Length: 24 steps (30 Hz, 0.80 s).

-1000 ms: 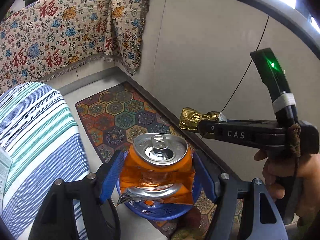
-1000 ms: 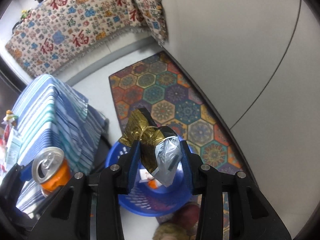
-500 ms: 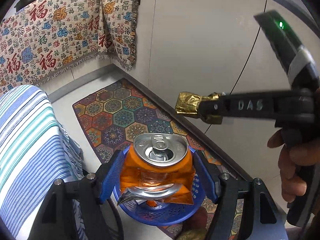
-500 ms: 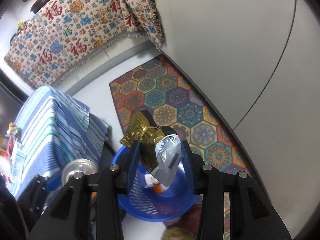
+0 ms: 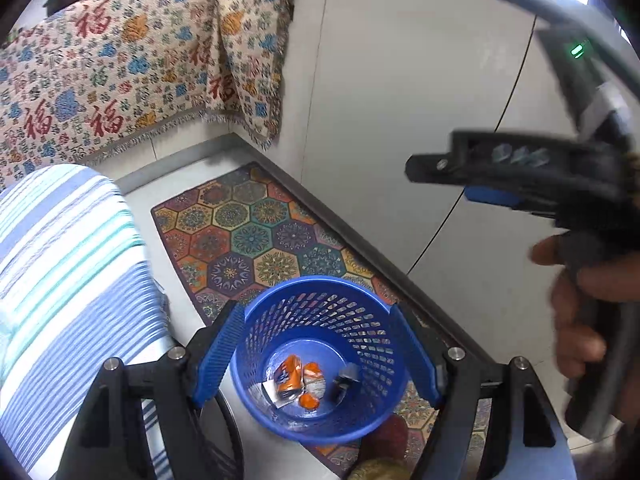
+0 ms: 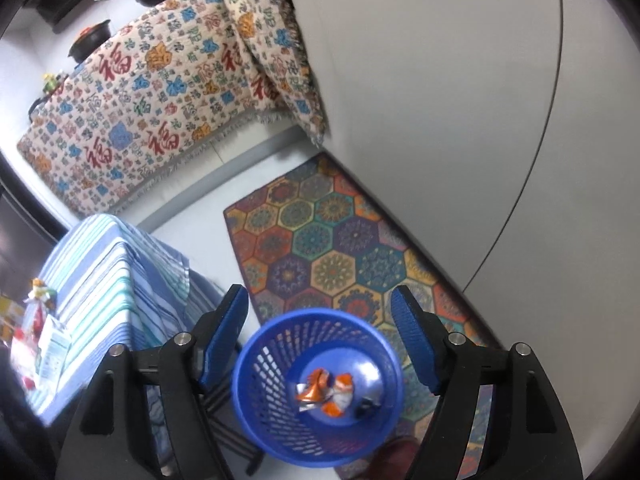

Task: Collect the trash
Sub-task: 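Carry the can and foil wrapper over the wastebasket and open both tools, then swing both tools back over the table toward the red packets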

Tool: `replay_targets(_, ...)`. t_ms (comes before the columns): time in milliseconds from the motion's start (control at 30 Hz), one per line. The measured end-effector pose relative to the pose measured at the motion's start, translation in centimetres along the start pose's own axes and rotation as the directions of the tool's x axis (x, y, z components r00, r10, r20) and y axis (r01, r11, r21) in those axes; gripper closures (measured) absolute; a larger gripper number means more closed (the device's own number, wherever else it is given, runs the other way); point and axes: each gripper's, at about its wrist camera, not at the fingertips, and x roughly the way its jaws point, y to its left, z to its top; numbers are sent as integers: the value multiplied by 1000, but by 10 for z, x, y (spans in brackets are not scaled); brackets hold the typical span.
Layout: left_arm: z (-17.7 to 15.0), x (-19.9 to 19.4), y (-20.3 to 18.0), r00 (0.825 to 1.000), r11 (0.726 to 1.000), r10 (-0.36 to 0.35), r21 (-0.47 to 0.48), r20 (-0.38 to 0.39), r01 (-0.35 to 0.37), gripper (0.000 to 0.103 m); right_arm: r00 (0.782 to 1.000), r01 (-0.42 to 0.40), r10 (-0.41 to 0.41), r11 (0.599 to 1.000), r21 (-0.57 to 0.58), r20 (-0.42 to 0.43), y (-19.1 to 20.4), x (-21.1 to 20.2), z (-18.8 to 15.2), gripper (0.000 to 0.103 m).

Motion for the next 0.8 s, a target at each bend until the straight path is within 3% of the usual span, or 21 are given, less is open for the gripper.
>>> replay_targets(200, -32, -77, 33, 999, 999, 33, -21, 25, -33, 26, 998, -18, 24, 992, -127, 51, 49, -23, -10, 23)
replay_targets(367, -83, -126, 86, 991, 989, 134, -66, -16, -134, 26, 992, -114, 123, 961, -252, 20, 119, -37, -42, 22)
replay_targets(467, -113, -150, 124, 977, 972, 210, -103, -40, -213, 26, 981, -191, 193, 916, -353, -31, 174, -42, -70, 22)
replay_targets(600, -148, -179, 180, 952, 936, 296, -174, -71, -305, 26, 961, -273, 253, 828, -490, -108, 247, -45, -121, 21)
replay_targets(800, -182, -209, 253, 925, 886, 363, -265, -111, -379, 26, 937, -350, 272, 753, -558, -221, 307, -37, -186, 21)
